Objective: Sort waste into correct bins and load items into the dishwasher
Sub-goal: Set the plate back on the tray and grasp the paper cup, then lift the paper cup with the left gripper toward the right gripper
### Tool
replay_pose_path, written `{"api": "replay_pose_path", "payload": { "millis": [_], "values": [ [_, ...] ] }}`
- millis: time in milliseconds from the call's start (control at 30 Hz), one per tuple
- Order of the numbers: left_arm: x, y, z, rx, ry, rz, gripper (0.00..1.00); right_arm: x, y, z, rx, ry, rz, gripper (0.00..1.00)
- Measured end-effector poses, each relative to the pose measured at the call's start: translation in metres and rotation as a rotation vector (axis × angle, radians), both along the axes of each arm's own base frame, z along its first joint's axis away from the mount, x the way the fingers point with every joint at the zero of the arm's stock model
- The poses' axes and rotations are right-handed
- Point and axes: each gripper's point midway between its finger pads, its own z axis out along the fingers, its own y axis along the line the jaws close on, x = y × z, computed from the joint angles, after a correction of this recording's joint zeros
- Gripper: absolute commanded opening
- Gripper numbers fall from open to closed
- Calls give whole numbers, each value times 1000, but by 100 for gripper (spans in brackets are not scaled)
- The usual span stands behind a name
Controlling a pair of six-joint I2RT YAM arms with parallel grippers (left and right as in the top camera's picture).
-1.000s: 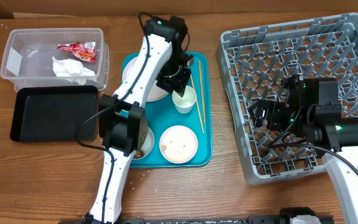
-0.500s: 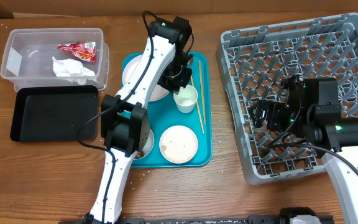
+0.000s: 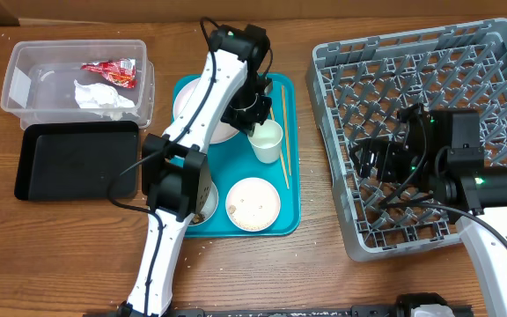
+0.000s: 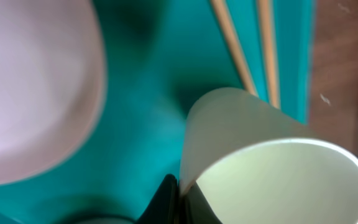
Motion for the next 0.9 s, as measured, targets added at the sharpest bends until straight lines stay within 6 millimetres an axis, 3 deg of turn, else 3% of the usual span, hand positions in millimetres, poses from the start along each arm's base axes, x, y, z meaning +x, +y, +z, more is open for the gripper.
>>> {"api": "replay_pose_path", "payload": {
  "millis": [67,167,367,500,633,733,900],
  "values": [
    [-6,-5,14,-90,40,-3,4,6,10,10,56,-43,31,100],
    [8,-9,44,-297,19,29,4,14,27,27,148,-115,95,100],
    [30,13,126,-728,-41,134,4,20,56,59,304,-223,231,100],
    [30,19,177,-913,-89,153,4,24,73,82,399,-313,342,99],
    [10,-1,214,-1003,-115,85,4,19,85,105,480,-392,448,98],
    [-22,-19,236,-1017,-122,7,4,12,92,115,532,-406,504,97],
    [-73,-20,256,-1014,-128,-56,4,2,97,122,585,-402,563,97]
  ]
}}
